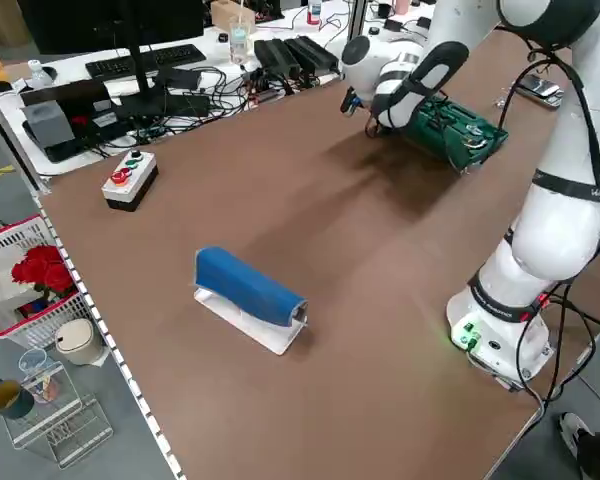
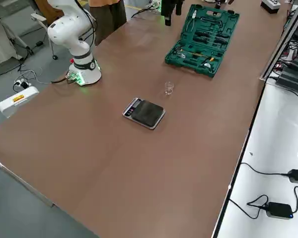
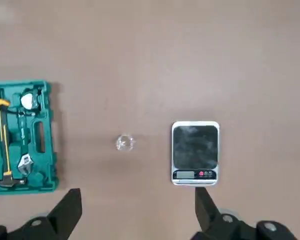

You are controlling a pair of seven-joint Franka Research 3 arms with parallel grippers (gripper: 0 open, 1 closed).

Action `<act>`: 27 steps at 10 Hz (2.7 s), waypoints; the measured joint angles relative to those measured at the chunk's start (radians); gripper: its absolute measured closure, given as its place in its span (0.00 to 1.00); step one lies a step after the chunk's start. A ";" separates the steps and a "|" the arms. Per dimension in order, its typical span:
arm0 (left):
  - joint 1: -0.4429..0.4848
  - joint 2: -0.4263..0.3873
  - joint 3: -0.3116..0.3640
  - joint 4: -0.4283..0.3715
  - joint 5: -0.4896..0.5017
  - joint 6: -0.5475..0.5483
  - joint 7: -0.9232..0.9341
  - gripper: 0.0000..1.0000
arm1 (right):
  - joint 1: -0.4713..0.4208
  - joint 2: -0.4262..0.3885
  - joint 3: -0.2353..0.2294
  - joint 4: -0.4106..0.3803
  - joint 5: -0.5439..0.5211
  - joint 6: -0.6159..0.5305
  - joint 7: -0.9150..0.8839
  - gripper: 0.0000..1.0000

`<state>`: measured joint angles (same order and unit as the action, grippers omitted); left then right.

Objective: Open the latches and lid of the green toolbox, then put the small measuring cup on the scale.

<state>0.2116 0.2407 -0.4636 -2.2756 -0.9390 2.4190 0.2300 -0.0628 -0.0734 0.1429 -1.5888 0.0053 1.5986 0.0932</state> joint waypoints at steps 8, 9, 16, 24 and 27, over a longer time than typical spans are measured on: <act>0.032 0.004 0.006 -0.027 0.015 0.024 0.005 0.99 | -0.003 0.158 -0.016 0.173 -0.005 -0.079 0.015 0.00; 0.035 0.005 0.008 -0.029 0.016 0.027 0.005 0.99 | 0.006 0.167 -0.016 0.173 -0.005 -0.079 0.034 0.00; 0.034 0.013 0.006 -0.050 0.019 0.053 0.006 0.99 | 0.067 0.185 -0.006 0.112 -0.005 -0.066 0.176 0.00; 0.028 0.102 0.003 -0.067 0.021 0.196 0.008 0.99 | 0.156 0.151 0.021 -0.417 -0.005 0.440 0.231 0.00; 0.021 0.162 0.001 -0.066 0.021 0.278 0.012 0.99 | 0.156 0.153 0.021 -0.558 -0.005 0.617 0.231 0.00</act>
<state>0.2326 0.4025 -0.4627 -2.3419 -0.9177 2.6965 0.2421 0.0934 0.0796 0.1641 -2.1464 0.0002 2.2161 0.3239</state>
